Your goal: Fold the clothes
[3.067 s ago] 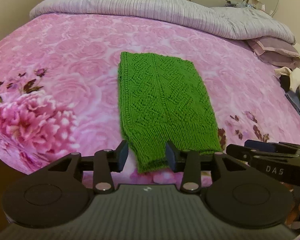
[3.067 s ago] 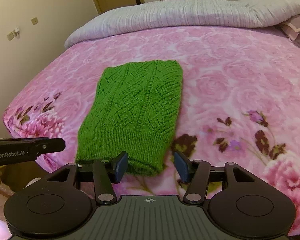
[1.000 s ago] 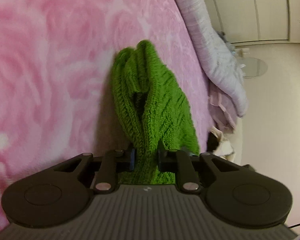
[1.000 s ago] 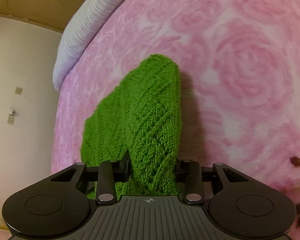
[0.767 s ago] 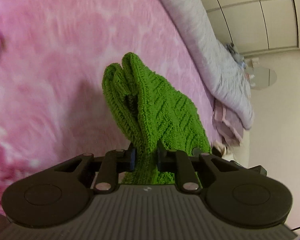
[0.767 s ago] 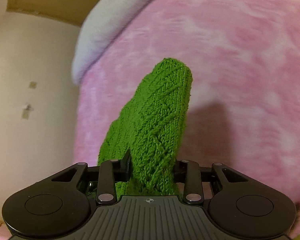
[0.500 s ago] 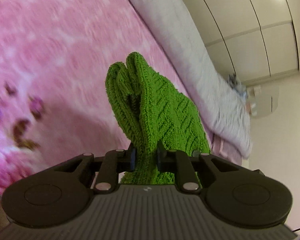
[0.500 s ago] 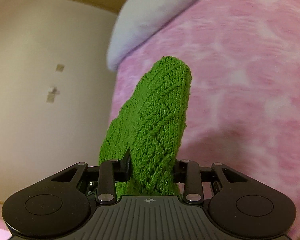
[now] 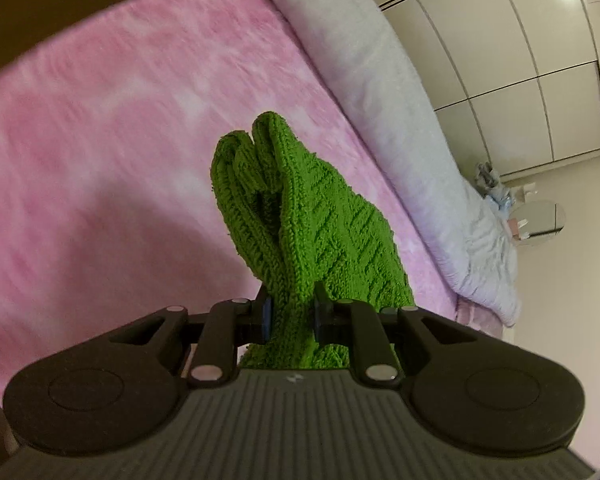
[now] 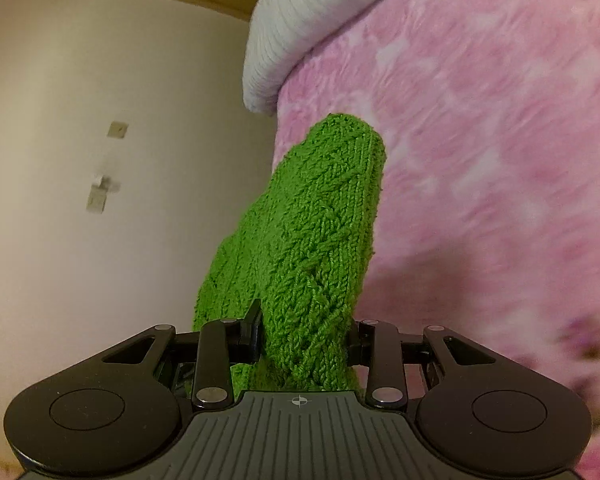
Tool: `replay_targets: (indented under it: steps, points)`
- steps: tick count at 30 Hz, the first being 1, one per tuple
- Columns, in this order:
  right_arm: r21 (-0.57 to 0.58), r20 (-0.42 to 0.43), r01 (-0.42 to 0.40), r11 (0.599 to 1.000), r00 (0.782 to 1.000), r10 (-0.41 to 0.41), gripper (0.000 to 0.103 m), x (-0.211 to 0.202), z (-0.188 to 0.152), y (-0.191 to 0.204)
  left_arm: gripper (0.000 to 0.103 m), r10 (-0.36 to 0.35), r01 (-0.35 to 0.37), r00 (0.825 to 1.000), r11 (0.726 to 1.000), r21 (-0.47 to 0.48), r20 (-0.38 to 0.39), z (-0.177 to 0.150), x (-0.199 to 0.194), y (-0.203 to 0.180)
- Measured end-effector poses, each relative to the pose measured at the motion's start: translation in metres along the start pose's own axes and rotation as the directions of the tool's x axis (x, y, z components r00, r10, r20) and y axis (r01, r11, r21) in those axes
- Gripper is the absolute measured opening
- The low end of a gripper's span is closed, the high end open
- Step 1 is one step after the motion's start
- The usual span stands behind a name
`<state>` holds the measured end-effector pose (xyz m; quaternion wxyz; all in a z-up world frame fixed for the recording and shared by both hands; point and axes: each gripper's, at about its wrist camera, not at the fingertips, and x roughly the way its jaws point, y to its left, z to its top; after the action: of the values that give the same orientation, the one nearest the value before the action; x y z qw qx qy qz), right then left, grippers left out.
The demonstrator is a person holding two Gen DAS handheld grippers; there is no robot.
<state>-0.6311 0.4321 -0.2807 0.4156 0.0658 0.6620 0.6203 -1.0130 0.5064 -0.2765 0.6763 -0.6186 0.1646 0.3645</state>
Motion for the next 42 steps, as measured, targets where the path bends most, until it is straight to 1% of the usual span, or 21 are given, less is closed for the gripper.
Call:
replay_targets:
  steps: [2,5,6,10,13,18,21,26,28,30,32,34,35,36,37,39,42]
  points:
    - [0.029,0.022,0.002,1.0,1.0,-0.003,0.033,0.047,-0.007,0.016,0.014,0.021,-0.02,0.999,0.999,0.046,-0.024,0.036,-0.011,0.024]
    - [0.087,0.036,0.002,0.996,0.999,-0.005,0.033,0.102,-0.013,0.027,0.014,0.038,-0.034,0.998,0.996,0.087,-0.053,0.082,-0.016,0.054]
    - [0.105,0.039,0.008,0.994,0.999,-0.012,0.033,0.117,-0.013,0.027,0.014,0.044,-0.038,0.997,0.995,0.094,-0.064,0.096,-0.015,0.063]
    - [0.15,0.046,0.041,0.988,0.998,-0.048,0.033,0.167,-0.011,0.03,0.014,0.058,-0.047,0.995,0.991,0.126,-0.081,0.135,-0.001,0.095]
    - [0.14,0.047,0.068,0.988,0.996,-0.075,0.033,0.198,-0.004,0.03,0.014,0.054,-0.045,0.996,0.991,0.123,-0.074,0.162,0.011,0.115]
    - [0.091,0.071,0.078,0.993,0.994,-0.085,0.033,0.247,0.022,0.042,0.014,0.023,-0.018,0.999,0.992,0.124,-0.039,0.209,0.027,0.139]
    - [0.068,0.086,0.076,0.995,0.993,-0.082,0.033,0.266,0.033,0.046,0.014,0.013,-0.008,0.999,0.989,0.148,-0.035,0.23,0.038,0.148]
    - [0.041,0.113,0.086,0.995,0.99,-0.09,0.033,0.297,0.046,0.039,0.014,0.009,-0.002,0.999,0.984,0.176,-0.041,0.253,0.062,0.165]
    - [0.034,0.128,0.096,0.995,0.987,-0.1,0.033,0.306,0.048,0.034,0.014,0.009,0.001,0.998,0.984,0.179,-0.054,0.258,0.072,0.173]
    - [0.036,0.13,0.123,0.992,0.983,-0.127,0.034,0.311,0.048,0.028,0.014,0.023,-0.009,0.997,0.985,0.173,-0.075,0.258,0.086,0.182]
    - [0.053,0.108,0.173,0.984,0.978,-0.178,0.037,0.318,0.048,0.02,0.015,0.058,-0.042,0.994,0.985,0.169,-0.094,0.256,0.098,0.191]
    - [0.068,0.073,0.241,0.968,0.966,-0.246,0.047,0.327,0.049,0.012,0.02,0.051,-0.038,0.995,0.988,0.151,-0.081,0.254,0.098,0.199]
    - [0.06,0.075,0.257,0.965,0.962,-0.261,0.05,0.328,0.05,0.012,0.021,0.05,-0.04,0.996,0.99,0.136,-0.074,0.255,0.095,0.201]
    - [0.052,0.077,0.272,0.961,0.958,-0.276,0.056,0.329,0.051,0.012,0.021,0.053,-0.044,0.996,0.991,0.123,-0.068,0.255,0.091,0.202]
    - [0.04,0.08,0.291,0.956,0.953,-0.293,0.062,0.329,0.052,0.013,0.021,0.055,-0.049,0.997,0.993,0.11,-0.061,0.256,0.088,0.203]
    - [-0.01,0.096,0.347,0.938,0.934,-0.344,0.065,0.325,0.052,0.024,0.02,0.086,-0.082,0.996,0.989,0.126,-0.025,0.256,0.071,0.197]
    - [-0.085,0.178,0.455,0.886,0.882,-0.436,0.065,0.307,0.044,0.049,0.016,0.134,-0.137,0.991,0.975,0.177,0.026,0.251,0.038,0.186]
